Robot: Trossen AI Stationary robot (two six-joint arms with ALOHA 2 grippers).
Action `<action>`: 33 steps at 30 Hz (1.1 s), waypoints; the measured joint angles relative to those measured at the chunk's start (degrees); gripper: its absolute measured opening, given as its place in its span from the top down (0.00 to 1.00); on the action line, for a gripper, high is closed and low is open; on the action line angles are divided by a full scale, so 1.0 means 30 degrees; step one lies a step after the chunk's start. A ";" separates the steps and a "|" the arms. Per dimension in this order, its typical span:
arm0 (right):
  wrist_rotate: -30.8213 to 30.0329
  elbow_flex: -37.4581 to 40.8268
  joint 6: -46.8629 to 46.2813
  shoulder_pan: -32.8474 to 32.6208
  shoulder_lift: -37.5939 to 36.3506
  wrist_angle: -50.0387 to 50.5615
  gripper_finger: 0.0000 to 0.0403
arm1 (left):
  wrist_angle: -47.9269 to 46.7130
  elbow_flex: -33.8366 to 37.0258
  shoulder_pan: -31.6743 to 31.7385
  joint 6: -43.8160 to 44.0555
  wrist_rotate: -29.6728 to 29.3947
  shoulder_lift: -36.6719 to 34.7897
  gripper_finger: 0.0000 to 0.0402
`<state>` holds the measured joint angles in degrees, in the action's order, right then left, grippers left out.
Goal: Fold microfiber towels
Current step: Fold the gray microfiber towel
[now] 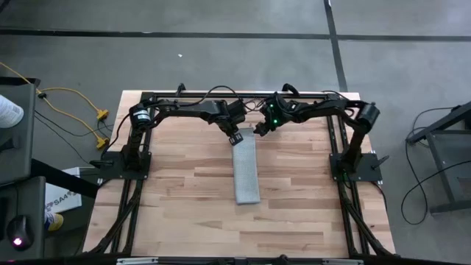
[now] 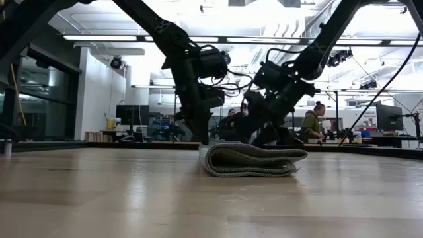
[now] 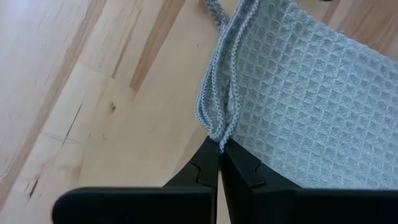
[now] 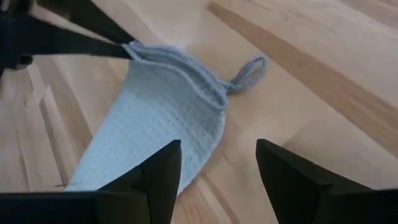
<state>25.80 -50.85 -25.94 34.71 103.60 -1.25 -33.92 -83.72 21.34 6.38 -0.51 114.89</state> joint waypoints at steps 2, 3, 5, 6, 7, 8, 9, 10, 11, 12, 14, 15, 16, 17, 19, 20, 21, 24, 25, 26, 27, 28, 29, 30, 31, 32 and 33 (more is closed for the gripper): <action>-0.0111 -0.0049 0.0026 0.0060 0.0196 -0.0018 0.50 | 0.0110 0.0000 -0.0007 -0.0053 0.0014 0.0000 1.00; -0.0142 -0.0096 0.0031 0.0104 0.0253 -0.0046 0.50 | 0.0196 0.0000 -0.0007 -0.0053 0.0039 0.0000 1.00; -0.0072 -0.0233 0.0053 0.0246 0.0295 -0.0119 0.50 | 0.0494 0.0000 -0.0007 -0.0099 0.0234 0.0000 1.00; -0.0078 -0.0353 0.0061 0.0295 0.0295 -0.0135 0.50 | 0.0619 0.0000 0.0000 -0.0203 0.0630 0.0000 1.00; -0.0078 -0.0463 0.0061 0.0336 0.0295 -0.0149 0.50 | 0.0707 0.0000 0.0000 -0.0257 0.1012 0.0000 1.00; -0.0056 -0.0556 0.0068 0.0423 0.0295 -0.0133 0.50 | 0.0896 0.0000 -0.0006 -0.0309 0.1381 0.0000 1.00; -0.0039 -0.0681 0.0063 0.0498 0.0295 -0.0024 0.50 | 0.1094 0.0000 -0.0046 -0.0382 0.1604 0.0000 1.00; -0.0038 -0.0825 0.0060 0.0561 0.0295 0.0186 0.50 | 0.1177 0.0000 -0.0140 -0.0407 0.1634 0.0000 1.00; -0.0034 -0.0945 0.0066 0.0631 0.0295 0.0398 0.50 | 0.1253 0.0000 -0.0168 -0.0410 0.1649 0.0000 1.00; -0.0032 -0.1034 0.0075 0.0708 0.0295 0.0578 0.50 | 0.1368 0.0000 -0.0265 -0.0464 0.1676 0.0005 1.00; -0.0027 -0.1071 0.0075 0.0746 0.0295 0.0860 0.50 | 0.1457 0.0000 -0.0428 -0.0557 0.1571 0.0007 1.00; -0.0034 -0.1071 0.0068 0.0759 0.0295 0.1046 0.50 | 0.1489 0.0000 -0.0515 -0.0594 0.1467 0.0007 1.00; -0.0036 -0.1071 0.0075 0.0772 0.0295 0.1255 0.50 | 0.1477 0.0000 -0.0542 -0.0615 0.1358 0.0007 1.00; -0.0021 -0.1071 0.0081 0.0820 0.0295 0.1433 0.50 | 0.1445 0.0000 -0.0554 -0.0621 0.1184 0.0007 1.00; -0.0022 -0.1071 0.0082 0.0828 0.0295 0.1676 0.50 | 0.1425 0.0000 -0.0534 -0.0621 0.0940 0.0007 1.00; -0.0024 -0.1071 0.0086 0.0818 0.0295 0.1727 0.50 | 0.1381 0.0000 -0.0515 -0.0621 0.0842 0.0007 1.00; -0.0018 -0.1071 0.0088 0.0818 0.0295 0.1712 0.50 | 0.1330 0.0000 -0.0510 -0.0621 0.0760 0.0007 1.00; 0.0337 -0.1071 0.0065 0.0818 0.0295 0.1554 0.50 | 0.1328 0.0000 -0.0495 -0.0639 0.0549 0.0007 1.00; 0.0432 -0.1068 0.0051 0.0818 0.0295 0.1556 0.50 | 0.1328 0.0000 -0.0495 -0.0694 0.0494 0.0007 1.00; 0.0418 -0.1070 0.0046 0.0818 0.0295 0.1560 0.50 | 0.1307 0.0000 -0.0495 -0.0722 0.0459 0.0007 1.00; 0.0403 -0.1064 0.0045 0.0818 0.0295 0.1563 0.50 | 0.1306 0.0000 -0.0495 -0.0756 0.0466 0.0007 1.00; 0.0416 -0.1064 0.0038 0.0811 0.0295 0.1556 0.50 | 0.1314 0.0000 -0.0495 -0.0785 0.0461 0.0007 1.00; 0.0444 -0.1064 0.0032 0.0811 0.0295 0.1543 0.50 | 0.1314 0.0000 -0.0495 -0.0891 0.0464 0.0007 1.00; 0.0447 -0.1066 -0.0005 0.0811 0.0295 0.1520 0.50 | 0.1306 0.0000 -0.0495 -0.0988 0.0459 0.0007 1.00; 0.0434 -0.1064 -0.0138 0.0811 0.0295 0.1473 0.50 | 0.1306 0.0000 -0.0500 -0.1027 0.0459 0.0007 1.00; 0.0432 -0.1064 -0.0286 0.0821 0.0295 0.1420 0.50 | 0.1314 0.0000 -0.0503 -0.1036 0.0459 0.0007 1.00; 0.0432 -0.1064 -0.0321 0.0840 0.0310 0.1324 0.50 | 0.1314 0.0000 -0.0498 -0.1036 0.0459 0.0007 1.00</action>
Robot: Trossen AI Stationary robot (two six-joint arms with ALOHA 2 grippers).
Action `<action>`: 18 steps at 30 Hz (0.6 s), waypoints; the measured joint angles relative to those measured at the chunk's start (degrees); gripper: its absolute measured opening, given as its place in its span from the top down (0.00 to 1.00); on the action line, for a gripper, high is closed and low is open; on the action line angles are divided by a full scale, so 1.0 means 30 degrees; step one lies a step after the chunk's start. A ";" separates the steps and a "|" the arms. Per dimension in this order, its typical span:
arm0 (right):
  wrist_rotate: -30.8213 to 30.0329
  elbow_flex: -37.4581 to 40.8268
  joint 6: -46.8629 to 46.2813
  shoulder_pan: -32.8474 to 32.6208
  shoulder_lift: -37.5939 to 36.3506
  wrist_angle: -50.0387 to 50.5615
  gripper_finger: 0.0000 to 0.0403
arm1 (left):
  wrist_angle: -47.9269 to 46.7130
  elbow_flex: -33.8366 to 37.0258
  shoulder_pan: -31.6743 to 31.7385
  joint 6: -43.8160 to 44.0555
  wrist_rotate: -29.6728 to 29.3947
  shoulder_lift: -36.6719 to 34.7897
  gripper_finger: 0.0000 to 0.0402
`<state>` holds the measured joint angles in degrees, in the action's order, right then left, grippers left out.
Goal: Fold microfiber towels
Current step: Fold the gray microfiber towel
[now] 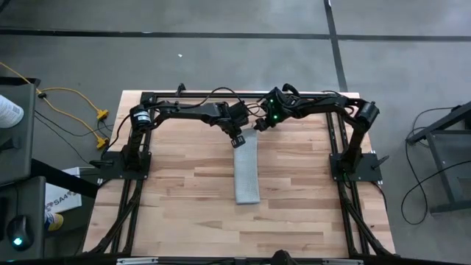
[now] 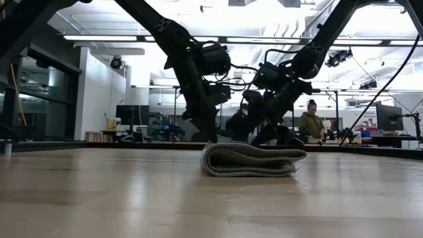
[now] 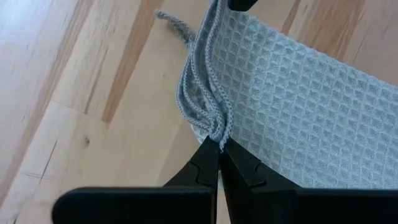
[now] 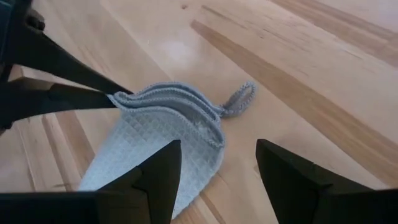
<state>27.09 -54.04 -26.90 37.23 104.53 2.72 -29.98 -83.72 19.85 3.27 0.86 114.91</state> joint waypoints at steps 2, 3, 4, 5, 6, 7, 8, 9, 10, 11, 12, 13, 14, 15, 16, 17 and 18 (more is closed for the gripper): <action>0.0121 0.0000 -0.0193 0.0000 0.0292 -0.0465 0.50 | -0.0007 0.0000 -0.0012 -0.0007 0.0000 0.0000 1.00; 0.0360 -0.0007 -0.0481 0.0000 0.0521 -0.0690 0.50 | 0.0000 0.0000 -0.0012 -0.0007 0.0000 0.0000 1.00; 0.0680 -0.0007 -0.0605 0.0007 0.0782 -0.0786 0.50 | -0.0003 0.0000 -0.0029 -0.0007 -0.0007 0.0000 1.00; 0.0678 -0.0077 -0.0533 0.0002 0.1034 -0.0755 0.50 | -0.0007 0.0000 -0.0065 -0.0007 -0.0015 0.0000 1.00; 0.0634 -0.0300 -0.0493 -0.0063 0.1126 -0.0534 0.50 | -0.0013 0.0000 -0.0136 -0.0005 -0.0064 0.0000 1.00; 0.0633 -0.0557 -0.0478 -0.0141 0.1229 -0.0583 0.50 | -0.0013 0.0000 -0.0224 -0.0033 -0.0054 0.0000 1.00; 0.0795 -0.0847 -0.0464 -0.0161 0.1297 -0.0626 0.50 | 0.0009 0.0000 -0.0347 -0.0116 -0.0077 0.0000 1.00; 0.0999 -0.1116 -0.0468 -0.0164 0.1446 -0.0631 0.50 | 0.0046 0.0000 -0.0454 -0.0222 -0.0082 0.0000 1.00; 0.1230 -0.1364 -0.0468 -0.0200 0.1593 -0.0376 0.50 | 0.0052 0.0000 -0.0551 -0.0420 -0.0120 0.0000 1.00; 0.1329 -0.1649 -0.0463 -0.0263 0.1793 0.0079 0.50 | 0.0058 0.0000 -0.0678 -0.0535 -0.0140 0.0000 1.00; 0.1413 -0.1934 -0.0371 -0.0320 0.1981 0.0562 0.50 | 0.0058 0.0000 -0.0690 -0.0580 -0.0146 0.0000 1.00; 0.1431 -0.2230 -0.0151 -0.0356 0.2132 0.1042 0.50 | 0.0058 0.0000 -0.0703 -0.0583 -0.0125 0.0000 1.00; 0.1330 -0.2513 0.0120 -0.0410 0.2206 0.1645 0.50 | 0.0046 0.0000 -0.0698 -0.0583 -0.0128 0.0000 1.00; 0.1081 -0.2732 0.0451 -0.0458 0.2221 0.2302 0.50 | 0.0033 0.0000 -0.0666 -0.0583 -0.0138 0.0000 1.00; 0.0769 -0.2907 0.0838 -0.0499 0.2232 0.2926 0.50 | 0.0010 0.0000 -0.0622 -0.0583 -0.0166 0.0000 1.00; 0.0324 -0.3039 0.1208 -0.0576 0.2288 0.3420 0.50 | 0.0000 0.0000 -0.0617 -0.0583 -0.0201 0.0000 1.00; 0.0105 -0.3143 0.1540 -0.0631 0.2337 0.3732 0.50 | 0.0007 0.0000 -0.0598 -0.0607 -0.0231 0.0000 1.00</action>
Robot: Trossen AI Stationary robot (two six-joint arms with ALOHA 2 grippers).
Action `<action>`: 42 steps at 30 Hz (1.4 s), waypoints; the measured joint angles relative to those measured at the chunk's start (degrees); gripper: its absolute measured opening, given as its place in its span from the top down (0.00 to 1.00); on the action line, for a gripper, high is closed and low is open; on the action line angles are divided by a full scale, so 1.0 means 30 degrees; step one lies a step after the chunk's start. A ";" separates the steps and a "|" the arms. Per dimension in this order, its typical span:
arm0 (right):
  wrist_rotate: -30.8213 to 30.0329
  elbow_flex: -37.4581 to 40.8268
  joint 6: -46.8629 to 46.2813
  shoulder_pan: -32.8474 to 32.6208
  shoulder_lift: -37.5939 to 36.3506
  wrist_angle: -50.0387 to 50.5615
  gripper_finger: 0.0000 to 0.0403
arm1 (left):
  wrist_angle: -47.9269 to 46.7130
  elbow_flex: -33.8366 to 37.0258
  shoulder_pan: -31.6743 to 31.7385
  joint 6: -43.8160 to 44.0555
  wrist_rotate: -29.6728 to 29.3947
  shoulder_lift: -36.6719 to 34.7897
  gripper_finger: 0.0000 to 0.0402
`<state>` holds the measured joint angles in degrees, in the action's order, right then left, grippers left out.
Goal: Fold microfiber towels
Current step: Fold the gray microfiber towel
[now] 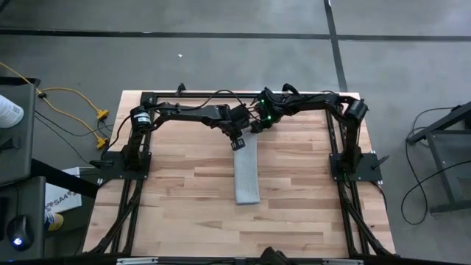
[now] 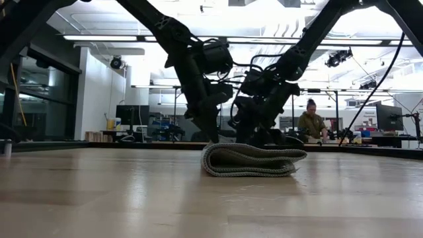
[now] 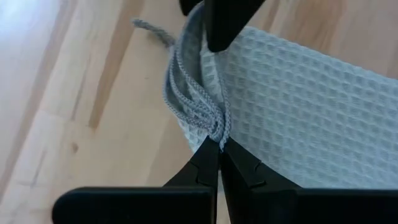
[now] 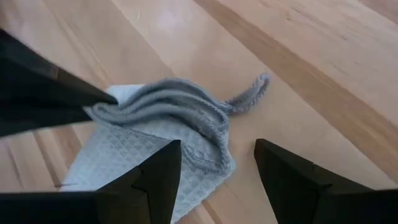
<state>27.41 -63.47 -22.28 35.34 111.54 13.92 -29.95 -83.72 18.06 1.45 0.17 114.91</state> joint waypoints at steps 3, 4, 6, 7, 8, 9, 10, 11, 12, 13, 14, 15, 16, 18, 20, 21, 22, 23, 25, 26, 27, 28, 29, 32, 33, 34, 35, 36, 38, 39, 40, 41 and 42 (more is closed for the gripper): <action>-0.0083 -0.0026 0.0488 -0.0032 0.0001 0.0110 0.50 | 0.0002 0.0000 -0.0007 -0.0386 -0.0348 0.0000 1.00; 0.0025 -0.0023 0.0529 -0.0029 0.0001 0.0030 0.50 | -0.0006 0.0000 -0.0012 -0.0468 -0.0456 0.0000 1.00; 0.0182 0.0003 0.0524 -0.0006 0.0008 -0.0179 0.50 | -0.0009 0.0000 0.0036 -0.0552 -0.0509 0.0000 1.00; 0.0417 0.0003 0.0525 0.0095 0.0017 -0.0339 0.50 | -0.0042 0.0000 0.0116 -0.0551 -0.0468 0.0000 1.00; 0.0726 0.0003 0.0518 0.0162 0.0044 -0.0547 0.50 | -0.0084 0.0000 0.0205 -0.0545 -0.0358 0.0000 1.00; 0.0966 0.0003 0.0537 0.0221 0.0052 -0.0654 0.50 | -0.0122 0.0000 0.0251 -0.0479 -0.0254 0.0000 1.00; 0.1084 0.0018 0.0632 0.0288 0.0059 -0.0716 0.50 | -0.0187 0.0000 0.0353 -0.0410 -0.0258 0.0000 1.00; 0.1140 0.0018 0.0828 0.0381 0.0054 -0.0850 0.50 | -0.0215 0.0000 0.0453 -0.0413 -0.0251 0.0000 1.00; 0.1158 0.0018 0.1031 0.0479 0.0052 -0.0998 0.50 | -0.0209 0.0000 0.0523 -0.0410 -0.0235 0.0000 1.00; 0.1202 0.0011 0.1275 0.0577 0.0052 -0.1026 0.50 | -0.0213 0.0000 0.0551 -0.0405 -0.0236 0.0000 1.00; 0.1387 0.0013 0.1503 0.0709 0.0052 -0.0991 0.50 | -0.0204 0.0000 0.0645 -0.0413 -0.0234 0.0000 1.00; 0.1640 0.0018 0.1688 0.0843 0.0052 -0.0972 0.50 | -0.0204 0.0000 0.0752 -0.0406 -0.0178 0.0000 1.00; 0.1960 0.0018 0.1887 0.0979 0.0052 -0.0985 0.50 | -0.0211 0.0000 0.0773 -0.0405 -0.0037 0.0000 1.00; 0.2821 0.0018 0.2168 0.1199 0.0052 -0.1016 0.50 | -0.0234 0.0000 0.1015 -0.0409 0.0466 0.0000 1.00; 0.3580 0.0018 0.2611 0.1352 0.0052 -0.1005 0.50 | -0.0350 0.0000 0.1270 -0.0404 0.0809 0.0000 1.00; 0.3859 0.0018 0.2906 0.1394 0.0052 -0.1002 0.50 | -0.0460 0.0000 0.1387 -0.0400 0.0813 0.0000 1.00; 0.3999 0.0018 0.3251 0.1411 0.0052 -0.1001 0.50 | -0.0538 0.0000 0.1502 -0.0400 0.0801 0.0000 1.00; 0.3988 0.0018 0.3619 0.1408 0.0052 -0.1008 0.50 | -0.0586 0.0000 0.1611 -0.0398 0.0814 0.0000 1.00; 0.3891 0.0018 0.4524 0.1396 0.0052 -0.1001 0.50 | -0.0576 0.0000 0.1792 -0.0407 0.0804 0.0000 1.00; 0.3877 0.0018 0.4915 0.1396 0.0052 -0.0989 0.50 | -0.0583 0.0000 0.1817 -0.0449 0.0800 0.0000 1.00; 0.3910 0.0018 0.5223 0.1389 0.0052 -0.0923 0.50 | -0.0570 0.0000 0.1897 -0.0614 0.0831 0.0000 1.00; 0.3947 0.0018 0.5566 0.1382 0.0052 -0.0793 0.50 | -0.0574 0.0000 0.1906 -0.0782 0.0941 0.0000 1.00; 0.3964 0.0018 0.5839 0.1382 0.0052 -0.0673 0.50 | -0.0560 0.0000 0.1910 -0.0844 0.1206 0.0000 1.00; 0.3778 -0.0053 0.5857 0.1350 0.0052 -0.0542 0.51 | -0.0538 0.0000 0.1890 -0.0908 0.1907 0.0000 1.00; 0.3574 -0.0147 0.5837 0.1345 0.0052 -0.0399 0.52 | -0.0561 0.0000 0.1861 -0.0911 0.2126 0.0000 1.00; 0.3300 -0.0242 0.5791 0.1297 0.0052 -0.0306 0.53 | -0.0561 0.0000 0.1851 -0.0932 0.2404 0.0000 1.00; 0.2953 -0.0289 0.5702 0.1220 0.0051 -0.0231 0.54 | -0.0561 0.0000 0.1827 -0.1028 0.2625 0.0000 1.00; 0.2635 -0.0295 0.5594 0.1138 0.0045 -0.0190 0.55 | -0.0554 0.0000 0.1762 -0.1134 0.2882 0.0000 1.00; 0.2209 -0.0295 0.5570 0.1021 0.0045 -0.0160 0.58 | -0.0561 0.0000 0.1722 -0.1354 0.2841 0.0000 1.00; 0.1970 -0.0295 0.5546 0.0949 0.0045 -0.0150 0.59 | -0.0571 0.0000 0.1718 -0.1406 0.2718 0.0000 1.00; 0.1791 -0.0309 0.5537 0.0862 0.0045 -0.0141 0.60 | -0.0556 0.0000 0.1715 -0.1413 0.2664 0.0000 1.00; 0.1557 -0.0323 0.5531 0.0800 0.0045 -0.0127 0.60 | -0.0554 0.0000 0.1715 -0.1411 0.2544 0.0000 1.00; 0.1268 -0.0325 0.5518 0.0691 0.0045 -0.0134 0.60 | -0.0554 0.0000 0.1715 -0.1411 0.2347 0.0000 1.00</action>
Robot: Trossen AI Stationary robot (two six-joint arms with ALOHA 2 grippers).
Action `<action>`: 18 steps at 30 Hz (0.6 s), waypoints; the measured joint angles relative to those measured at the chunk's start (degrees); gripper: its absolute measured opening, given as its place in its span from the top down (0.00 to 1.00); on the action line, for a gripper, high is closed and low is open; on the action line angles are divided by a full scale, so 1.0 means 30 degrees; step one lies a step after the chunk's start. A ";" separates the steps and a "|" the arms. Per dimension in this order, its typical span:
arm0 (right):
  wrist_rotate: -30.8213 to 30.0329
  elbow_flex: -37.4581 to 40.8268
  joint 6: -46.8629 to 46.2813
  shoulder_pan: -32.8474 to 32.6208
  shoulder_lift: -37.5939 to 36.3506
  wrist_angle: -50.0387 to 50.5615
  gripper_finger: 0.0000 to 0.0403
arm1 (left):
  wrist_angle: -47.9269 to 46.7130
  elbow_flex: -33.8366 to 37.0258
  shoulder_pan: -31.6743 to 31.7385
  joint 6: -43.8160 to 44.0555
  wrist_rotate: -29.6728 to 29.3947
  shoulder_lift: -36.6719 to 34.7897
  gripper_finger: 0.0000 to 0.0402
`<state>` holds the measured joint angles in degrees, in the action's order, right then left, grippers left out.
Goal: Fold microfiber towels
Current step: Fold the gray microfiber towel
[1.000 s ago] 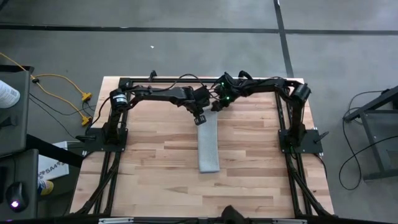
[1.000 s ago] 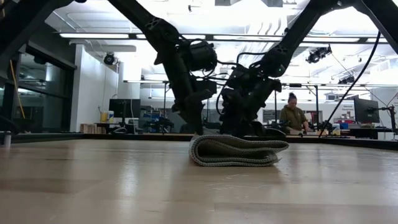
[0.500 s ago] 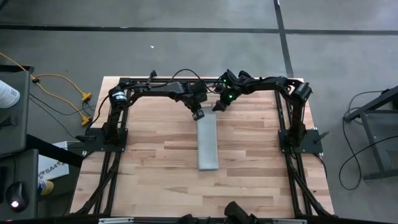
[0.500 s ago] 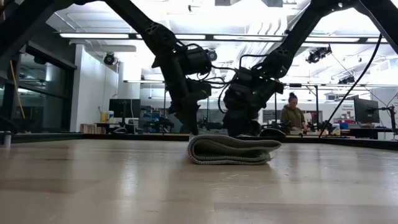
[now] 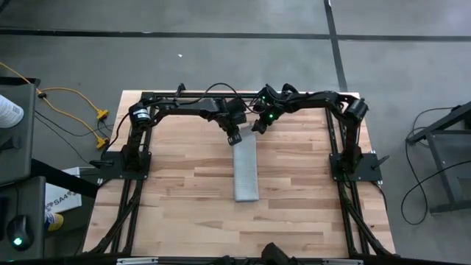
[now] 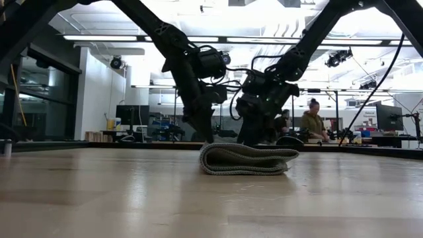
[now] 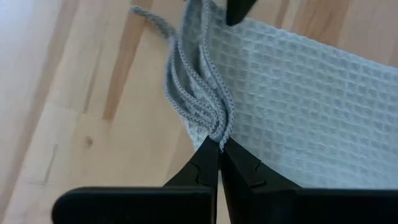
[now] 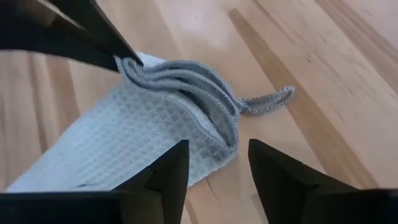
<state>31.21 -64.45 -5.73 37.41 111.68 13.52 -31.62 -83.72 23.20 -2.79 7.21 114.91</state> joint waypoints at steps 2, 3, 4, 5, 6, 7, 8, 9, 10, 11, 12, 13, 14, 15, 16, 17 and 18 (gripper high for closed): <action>-0.0462 0.0000 -0.0003 -0.0210 0.0000 0.0010 0.60 | 0.0008 0.0000 0.0015 0.0007 -0.0137 0.0000 1.00; -0.0488 0.0000 -0.0069 -0.0278 0.0000 0.0013 0.60 | 0.0023 0.0000 0.0015 0.0007 -0.0178 0.0000 1.00; -0.0470 0.0000 -0.0209 -0.0340 0.0000 0.0007 0.59 | 0.0051 0.0000 0.0015 0.0007 -0.0177 0.0000 1.00; -0.0417 0.0000 -0.0450 -0.0373 -0.0002 0.0007 0.58 | 0.0044 0.0000 0.0015 0.0007 -0.0183 0.0000 1.00; -0.0404 0.0000 -0.0695 -0.0388 -0.0007 0.0012 0.58 | 0.0039 0.0000 0.0015 0.0010 -0.0177 0.0000 1.00; -0.0404 0.0000 -0.1038 -0.0425 -0.0007 0.0015 0.57 | 0.0044 0.0000 0.0015 0.0007 -0.0177 0.0000 1.00; -0.0464 0.0000 -0.1262 -0.0513 -0.0007 0.0015 0.57 | 0.0044 0.0000 0.0015 0.0007 -0.0169 0.0000 1.00; -0.0769 0.0000 -0.1584 -0.0598 -0.0007 0.0029 0.56 | 0.0044 0.0000 0.0015 0.0015 -0.0134 0.0000 1.00; -0.1142 0.0000 -0.1791 -0.0714 -0.0007 0.0029 0.57 | 0.0044 0.0000 0.0015 0.0015 -0.0082 0.0000 1.00; -0.1539 0.0000 -0.1997 -0.0825 -0.0007 0.0028 0.57 | 0.0043 0.0000 0.0015 0.0015 -0.0082 0.0000 1.00; -0.1846 0.0000 -0.2221 -0.0942 -0.0007 0.0036 0.59 | 0.0036 0.0000 0.0015 0.0015 -0.0075 0.0000 1.00; -0.1918 0.0000 -0.2351 -0.1058 -0.0007 0.0051 0.60 | 0.0036 0.0000 0.0015 0.0020 -0.0081 0.0000 1.00; -0.1922 0.0000 -0.2494 -0.1181 -0.0007 0.0049 0.63 | 0.0036 0.0000 0.0015 0.0015 -0.0075 0.0000 1.00; -0.1934 0.0000 -0.2606 -0.1319 -0.0007 0.0019 0.65 | 0.0036 0.0000 0.0015 0.0015 -0.0075 0.0000 1.00; -0.1944 0.0000 -0.2649 -0.1441 -0.0007 -0.0038 0.68 | 0.0029 0.0000 0.0015 0.0015 -0.0071 0.0000 1.00; -0.2052 0.0000 -0.2692 -0.1547 -0.0007 -0.0088 0.70 | 0.0029 0.0000 0.0015 0.0015 -0.0068 0.0000 1.00; -0.2296 0.0000 -0.2864 -0.1644 -0.0007 -0.0116 0.73 | 0.0022 0.0000 0.0015 0.0018 -0.0068 0.0000 1.00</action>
<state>24.32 -64.45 -14.32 32.48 111.66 13.17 -31.55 -83.72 23.24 -2.73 7.01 114.91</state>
